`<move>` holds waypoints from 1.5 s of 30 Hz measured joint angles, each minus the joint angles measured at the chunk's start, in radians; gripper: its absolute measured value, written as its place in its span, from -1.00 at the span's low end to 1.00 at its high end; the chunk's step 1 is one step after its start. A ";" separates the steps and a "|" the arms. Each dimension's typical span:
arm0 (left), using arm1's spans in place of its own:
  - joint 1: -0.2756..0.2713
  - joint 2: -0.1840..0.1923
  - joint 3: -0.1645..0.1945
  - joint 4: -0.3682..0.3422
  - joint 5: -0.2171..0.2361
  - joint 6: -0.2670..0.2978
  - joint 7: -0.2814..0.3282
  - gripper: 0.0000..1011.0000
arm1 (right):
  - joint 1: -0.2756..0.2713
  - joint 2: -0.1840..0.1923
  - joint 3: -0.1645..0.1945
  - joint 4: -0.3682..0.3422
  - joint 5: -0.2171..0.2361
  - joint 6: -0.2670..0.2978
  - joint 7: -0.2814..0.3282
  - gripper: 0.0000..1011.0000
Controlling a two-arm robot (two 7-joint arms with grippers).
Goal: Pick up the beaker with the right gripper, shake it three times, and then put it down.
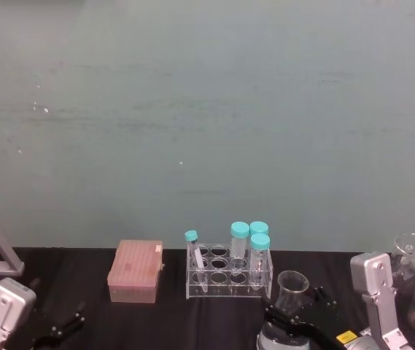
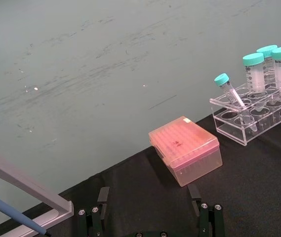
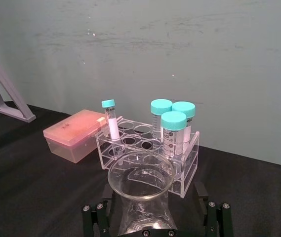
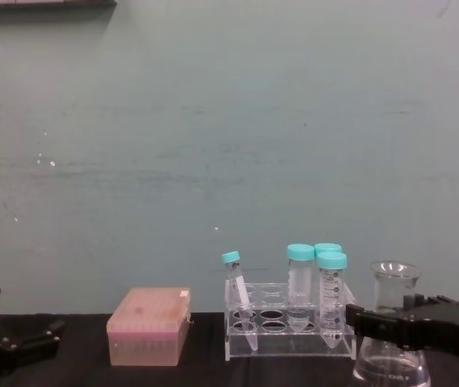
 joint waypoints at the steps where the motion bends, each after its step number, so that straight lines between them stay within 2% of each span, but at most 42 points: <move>1: 0.000 0.000 0.000 0.000 0.000 0.000 0.000 0.98 | -0.001 -0.001 0.000 0.000 0.000 -0.001 0.001 0.98; 21: 0.000 0.000 0.000 0.000 0.000 0.000 0.000 0.98 | -0.014 -0.005 0.016 -0.019 0.001 -0.031 0.000 0.98; 43: 0.000 0.000 0.000 0.000 0.000 0.000 0.000 0.98 | -0.020 -0.004 0.019 -0.026 0.000 -0.038 0.000 0.98; 45: 0.000 0.000 0.000 0.000 0.000 0.000 0.000 0.98 | -0.020 -0.004 0.019 -0.026 0.000 -0.037 0.000 0.94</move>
